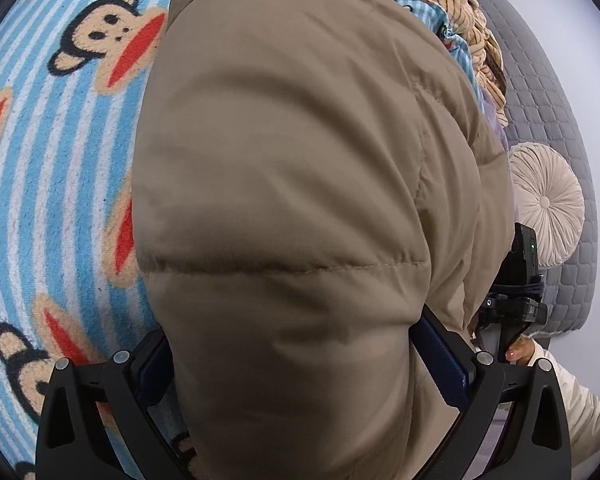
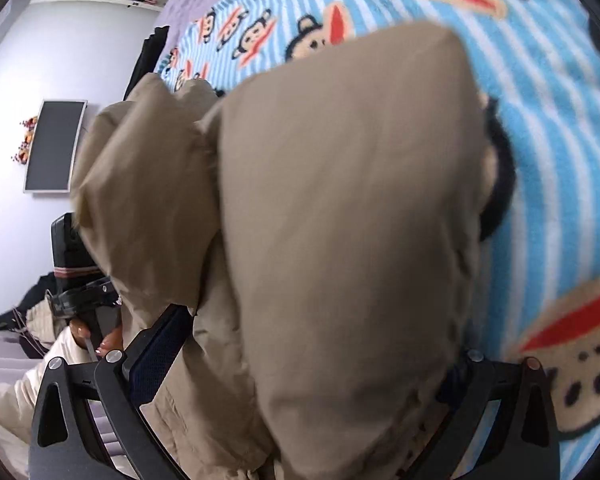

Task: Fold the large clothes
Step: 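Grasp the folded beige jacket with both grippers and lift it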

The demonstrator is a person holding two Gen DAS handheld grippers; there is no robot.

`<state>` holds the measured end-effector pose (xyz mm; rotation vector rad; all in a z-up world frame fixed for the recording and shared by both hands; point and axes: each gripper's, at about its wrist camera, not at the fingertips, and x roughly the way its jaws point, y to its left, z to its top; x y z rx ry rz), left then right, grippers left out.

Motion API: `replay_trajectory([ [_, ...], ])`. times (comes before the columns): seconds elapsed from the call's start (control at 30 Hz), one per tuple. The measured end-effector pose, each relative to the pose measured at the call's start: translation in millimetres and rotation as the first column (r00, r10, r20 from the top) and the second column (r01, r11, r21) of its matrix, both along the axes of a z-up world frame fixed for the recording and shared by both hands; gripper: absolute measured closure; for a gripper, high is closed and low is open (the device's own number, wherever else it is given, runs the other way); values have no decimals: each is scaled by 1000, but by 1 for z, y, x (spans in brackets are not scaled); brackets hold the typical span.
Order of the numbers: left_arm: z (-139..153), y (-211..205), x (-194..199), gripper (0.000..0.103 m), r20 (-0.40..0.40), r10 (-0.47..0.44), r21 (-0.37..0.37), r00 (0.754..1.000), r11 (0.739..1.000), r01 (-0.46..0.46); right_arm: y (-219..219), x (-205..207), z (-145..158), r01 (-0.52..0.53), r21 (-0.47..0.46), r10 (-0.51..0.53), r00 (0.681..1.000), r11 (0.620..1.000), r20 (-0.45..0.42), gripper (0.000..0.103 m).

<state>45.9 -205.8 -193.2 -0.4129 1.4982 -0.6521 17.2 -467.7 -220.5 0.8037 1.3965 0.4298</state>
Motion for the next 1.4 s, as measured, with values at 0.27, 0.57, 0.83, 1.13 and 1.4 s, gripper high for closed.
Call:
replay_trajectory([
  [0.27, 38, -24, -14, 19, 149, -33, 145, 988, 989, 11, -3, -3, -5, 74, 31, -70, 990, 997, -119, 4],
  [0.57, 86, -27, -30, 28, 245, -62, 208, 968, 978, 10, -3, -22, 21, 128, 117, -119, 990, 985, -76, 37],
  [0.83, 117, 31, -23, 28, 301, -13, 173, 953, 984, -41, 41, -10, 52, 102, 135, -102, 995, 986, -7, 38],
  [1.13, 132, 151, 19, 28, 333, 7, 183, 943, 980, -72, 122, 9, 78, 127, 122, -135, 989, 984, 60, 38],
  [1.4, 115, 266, 65, 28, 355, 75, 255, 932, 951, -174, 235, 70, 71, 88, 132, -101, 990, 987, 98, 38],
])
